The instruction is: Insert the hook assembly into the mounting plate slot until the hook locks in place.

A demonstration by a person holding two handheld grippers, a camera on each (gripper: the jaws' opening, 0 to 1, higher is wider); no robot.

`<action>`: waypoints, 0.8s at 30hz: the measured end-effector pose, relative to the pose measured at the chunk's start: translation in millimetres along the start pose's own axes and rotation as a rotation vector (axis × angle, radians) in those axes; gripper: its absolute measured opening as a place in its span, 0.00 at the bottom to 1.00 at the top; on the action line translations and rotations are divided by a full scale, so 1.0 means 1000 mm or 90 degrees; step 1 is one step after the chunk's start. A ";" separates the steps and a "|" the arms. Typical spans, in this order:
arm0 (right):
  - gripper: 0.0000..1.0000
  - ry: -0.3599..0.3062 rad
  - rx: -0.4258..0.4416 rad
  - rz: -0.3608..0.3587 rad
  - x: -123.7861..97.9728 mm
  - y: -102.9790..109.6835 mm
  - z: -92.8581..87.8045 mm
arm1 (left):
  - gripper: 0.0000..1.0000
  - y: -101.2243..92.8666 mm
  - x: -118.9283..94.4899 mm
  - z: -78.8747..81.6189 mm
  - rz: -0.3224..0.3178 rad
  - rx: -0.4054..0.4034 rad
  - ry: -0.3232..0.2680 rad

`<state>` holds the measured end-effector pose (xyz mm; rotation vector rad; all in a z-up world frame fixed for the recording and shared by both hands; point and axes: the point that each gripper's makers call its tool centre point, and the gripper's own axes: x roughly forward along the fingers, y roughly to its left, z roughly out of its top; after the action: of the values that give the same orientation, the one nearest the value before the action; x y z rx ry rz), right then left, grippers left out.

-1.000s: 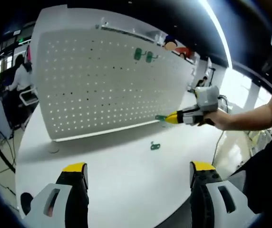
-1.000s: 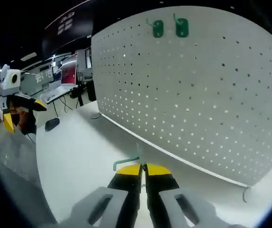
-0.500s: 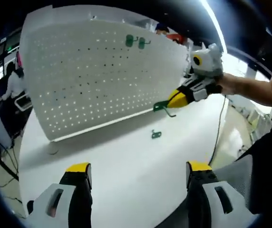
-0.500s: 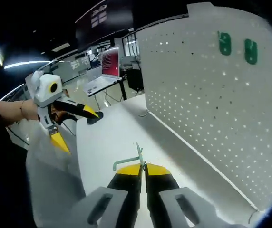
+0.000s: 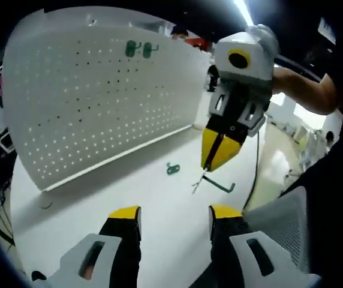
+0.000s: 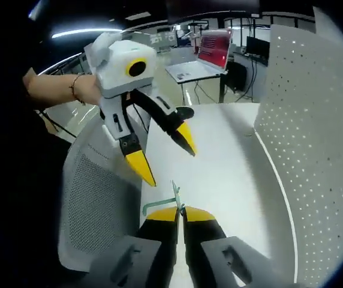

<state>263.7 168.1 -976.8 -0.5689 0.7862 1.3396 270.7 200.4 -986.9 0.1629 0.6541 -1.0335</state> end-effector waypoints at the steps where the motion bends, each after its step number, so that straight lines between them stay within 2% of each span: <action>1: 0.00 0.009 -0.004 0.005 0.001 0.002 -0.001 | 0.42 -0.003 0.001 -0.001 -0.009 0.007 0.005; 5: 0.00 0.054 -0.019 0.050 0.005 0.015 -0.007 | 0.32 -0.016 0.005 -0.006 -0.046 0.039 0.026; 7: 0.00 0.062 -0.030 0.061 0.008 0.018 -0.008 | 0.28 -0.022 0.007 -0.007 -0.061 0.048 0.032; 15: 0.00 0.079 -0.048 0.097 0.015 0.030 -0.006 | 0.20 -0.039 0.012 -0.011 -0.107 0.083 0.060; 21: 0.00 0.088 -0.057 0.107 0.018 0.035 -0.006 | 0.06 -0.047 0.014 -0.017 -0.127 0.099 0.083; 24: 0.00 0.090 -0.060 0.116 0.019 0.037 -0.006 | 0.05 -0.049 0.015 -0.021 -0.133 0.110 0.095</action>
<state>227.3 181.5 -992.6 -0.6852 0.9115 1.5214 225.6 172.8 -1003.3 0.3300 0.7284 -1.2884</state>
